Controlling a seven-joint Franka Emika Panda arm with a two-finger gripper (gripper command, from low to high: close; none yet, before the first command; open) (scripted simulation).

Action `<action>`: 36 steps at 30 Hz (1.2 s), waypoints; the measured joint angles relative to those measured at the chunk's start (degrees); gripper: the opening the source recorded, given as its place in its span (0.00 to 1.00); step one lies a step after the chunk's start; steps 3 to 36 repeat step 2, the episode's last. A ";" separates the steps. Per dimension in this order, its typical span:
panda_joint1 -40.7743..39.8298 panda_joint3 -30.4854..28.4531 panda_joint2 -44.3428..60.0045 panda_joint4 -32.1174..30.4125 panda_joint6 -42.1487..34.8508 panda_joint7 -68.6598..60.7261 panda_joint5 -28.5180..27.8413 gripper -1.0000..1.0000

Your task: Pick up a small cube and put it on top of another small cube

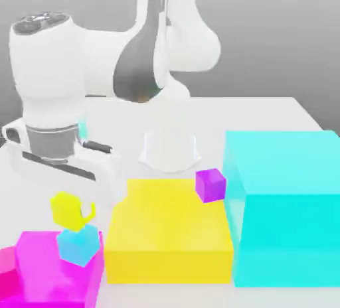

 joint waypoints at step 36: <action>0.00 0.00 0.00 0.00 0.00 0.00 0.00 1.00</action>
